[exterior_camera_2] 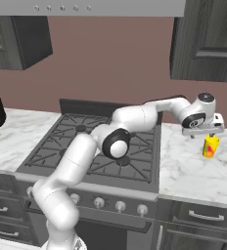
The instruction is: Pick the cup and bowl from the counter and place them on the counter next to the sink.
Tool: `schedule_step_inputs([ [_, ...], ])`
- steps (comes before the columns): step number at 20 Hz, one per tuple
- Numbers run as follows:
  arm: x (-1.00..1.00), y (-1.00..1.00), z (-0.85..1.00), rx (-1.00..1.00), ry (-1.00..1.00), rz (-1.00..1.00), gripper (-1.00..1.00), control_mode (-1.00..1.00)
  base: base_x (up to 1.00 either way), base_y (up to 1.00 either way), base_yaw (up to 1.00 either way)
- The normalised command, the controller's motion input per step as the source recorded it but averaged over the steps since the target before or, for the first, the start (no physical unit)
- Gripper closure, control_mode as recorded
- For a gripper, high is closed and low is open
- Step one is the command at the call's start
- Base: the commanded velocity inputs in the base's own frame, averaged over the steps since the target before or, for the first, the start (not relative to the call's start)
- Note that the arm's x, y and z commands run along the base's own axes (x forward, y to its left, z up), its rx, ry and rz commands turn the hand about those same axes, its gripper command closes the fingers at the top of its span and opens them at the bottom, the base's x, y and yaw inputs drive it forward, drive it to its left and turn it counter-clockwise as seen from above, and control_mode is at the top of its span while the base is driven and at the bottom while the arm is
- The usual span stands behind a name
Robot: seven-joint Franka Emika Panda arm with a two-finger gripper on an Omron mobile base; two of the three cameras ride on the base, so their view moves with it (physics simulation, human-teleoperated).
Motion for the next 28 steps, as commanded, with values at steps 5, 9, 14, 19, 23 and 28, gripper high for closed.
schedule_step_inputs([
  [5,0.08,0.0,-0.16,0.0,0.0,0.0,-1.0,-1.0,0.0,0.0,0.0],
  [9,0.1,0.0,-0.12,0.0,0.0,0.0,-1.0,-1.0,0.0,0.0,0.0],
  [14,0.07,0.0,-0.02,0.0,0.02,0.0,-1.0,-1.0,0.0,0.0,0.0],
  [19,0.07,-0.09,-0.01,0.0,0.02,0.0,-1.0,-1.0,0.0,0.0,0.0],
  [23,0.04,-0.2,-0.01,0.0,0.04,0.0,-1.0,-1.0,0.0,0.0,0.0],
  [28,0.05,-0.23,-0.01,0.0,0.03,0.0,-1.0,-1.0,0.0,0.0,0.0],
])
